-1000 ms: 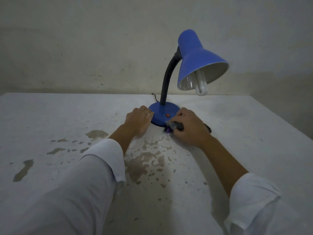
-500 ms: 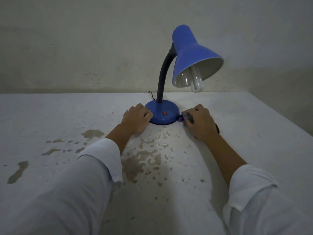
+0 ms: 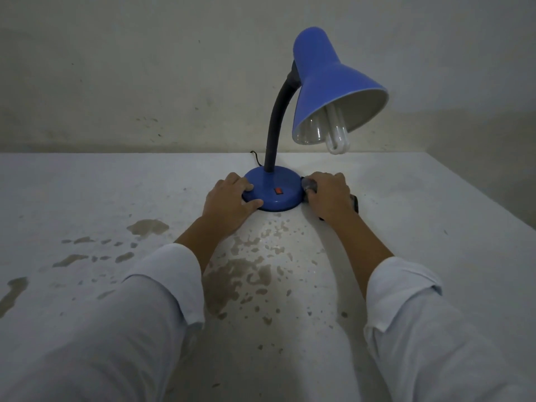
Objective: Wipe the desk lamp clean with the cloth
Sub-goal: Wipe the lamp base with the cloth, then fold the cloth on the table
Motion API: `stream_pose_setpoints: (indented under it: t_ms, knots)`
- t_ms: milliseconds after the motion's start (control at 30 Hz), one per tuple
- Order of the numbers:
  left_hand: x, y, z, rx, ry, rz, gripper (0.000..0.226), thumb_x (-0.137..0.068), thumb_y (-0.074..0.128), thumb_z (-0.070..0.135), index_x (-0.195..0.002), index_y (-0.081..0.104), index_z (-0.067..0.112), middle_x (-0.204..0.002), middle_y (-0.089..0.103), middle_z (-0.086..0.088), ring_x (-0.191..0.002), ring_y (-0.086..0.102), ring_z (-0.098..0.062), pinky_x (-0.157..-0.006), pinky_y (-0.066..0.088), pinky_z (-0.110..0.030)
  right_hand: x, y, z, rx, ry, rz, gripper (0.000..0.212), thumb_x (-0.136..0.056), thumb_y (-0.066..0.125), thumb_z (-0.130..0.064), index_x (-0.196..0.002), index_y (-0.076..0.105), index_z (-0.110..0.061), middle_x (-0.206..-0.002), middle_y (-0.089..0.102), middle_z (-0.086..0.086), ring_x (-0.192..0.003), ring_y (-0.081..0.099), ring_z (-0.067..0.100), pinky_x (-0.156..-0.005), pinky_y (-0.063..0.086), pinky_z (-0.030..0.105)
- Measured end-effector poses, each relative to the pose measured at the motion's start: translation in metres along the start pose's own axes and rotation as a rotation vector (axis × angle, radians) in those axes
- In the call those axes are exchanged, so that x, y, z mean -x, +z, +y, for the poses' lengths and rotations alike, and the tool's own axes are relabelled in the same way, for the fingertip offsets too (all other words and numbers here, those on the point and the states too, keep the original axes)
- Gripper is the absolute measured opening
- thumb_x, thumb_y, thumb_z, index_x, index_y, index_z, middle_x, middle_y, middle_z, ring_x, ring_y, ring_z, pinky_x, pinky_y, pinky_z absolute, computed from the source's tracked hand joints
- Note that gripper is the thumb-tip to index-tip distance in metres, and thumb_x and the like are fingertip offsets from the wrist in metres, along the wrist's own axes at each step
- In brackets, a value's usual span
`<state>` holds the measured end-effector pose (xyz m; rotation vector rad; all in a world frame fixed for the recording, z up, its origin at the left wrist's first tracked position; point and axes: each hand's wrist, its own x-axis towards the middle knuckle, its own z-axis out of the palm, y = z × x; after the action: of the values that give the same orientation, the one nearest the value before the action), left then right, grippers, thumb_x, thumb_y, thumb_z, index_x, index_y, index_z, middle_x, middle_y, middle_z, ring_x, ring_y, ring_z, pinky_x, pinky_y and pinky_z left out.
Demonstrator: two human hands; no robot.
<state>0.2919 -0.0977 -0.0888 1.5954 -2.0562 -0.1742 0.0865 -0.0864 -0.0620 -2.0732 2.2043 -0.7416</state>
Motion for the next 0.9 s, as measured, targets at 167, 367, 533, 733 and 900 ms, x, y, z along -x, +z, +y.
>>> stream_pose_setpoints:
  t_ms: [167, 367, 533, 733, 900]
  knots:
    - [0.002, 0.001, 0.002, 0.015, -0.012, 0.0, 0.047, -0.084, 0.059, 0.043, -0.123, 0.054, 0.016, -0.126, 0.051, -0.005, -0.113, 0.049, -0.026, -0.095, 0.041, -0.036, 0.02, 0.0, -0.002, -0.016, -0.01, 0.008, 0.026, -0.094, 0.048, -0.019, -0.115, 0.06, -0.008, -0.108, 0.064, 0.015, -0.105, 0.048, 0.03, -0.083, 0.043, 0.038]
    - [0.005, -0.003, 0.007, -0.011, -0.025, -0.032, 0.048, -0.087, 0.055, 0.041, -0.128, 0.05, 0.016, -0.131, 0.049, -0.006, -0.118, 0.045, -0.027, -0.098, 0.04, -0.039, 0.043, -0.007, 0.002, -0.1, -0.051, -0.095, 0.029, -0.091, 0.053, -0.02, -0.119, 0.06, -0.015, -0.111, 0.064, 0.013, -0.105, 0.053, 0.027, -0.092, 0.048, 0.038]
    - [0.005, -0.014, 0.007, -0.107, -0.085, -0.242, 0.061, -0.089, 0.046, 0.05, -0.141, 0.035, 0.02, -0.148, 0.038, -0.005, -0.133, 0.036, -0.029, -0.11, 0.032, -0.043, 0.062, -0.023, -0.001, -0.254, -0.107, -0.162, 0.031, -0.087, 0.059, -0.018, -0.118, 0.06, -0.019, -0.113, 0.064, 0.01, -0.098, 0.06, 0.023, -0.088, 0.048, 0.03]
    - [0.027, -0.027, 0.019, 0.11, -0.099, -0.175, 0.053, -0.089, 0.05, 0.046, -0.134, 0.045, 0.019, -0.141, 0.048, -0.006, -0.127, 0.046, -0.026, -0.107, 0.035, -0.039, 0.084, -0.044, -0.011, -0.584, -0.083, -0.142, 0.022, -0.086, 0.061, -0.013, -0.106, 0.061, -0.022, -0.105, 0.062, -0.001, -0.091, 0.062, 0.014, -0.08, 0.056, 0.027]
    - [0.061, -0.034, 0.051, 0.501, -0.089, -0.212, 0.042, -0.096, 0.039, 0.039, -0.13, 0.05, 0.016, -0.135, 0.053, -0.005, -0.117, 0.05, -0.019, -0.092, 0.033, -0.024, 0.097, -0.058, -0.025, -0.701, -0.106, -0.074, 0.014, -0.088, 0.059, -0.017, -0.102, 0.06, -0.021, -0.1, 0.061, -0.004, -0.089, 0.058, 0.009, -0.074, 0.046, 0.01]
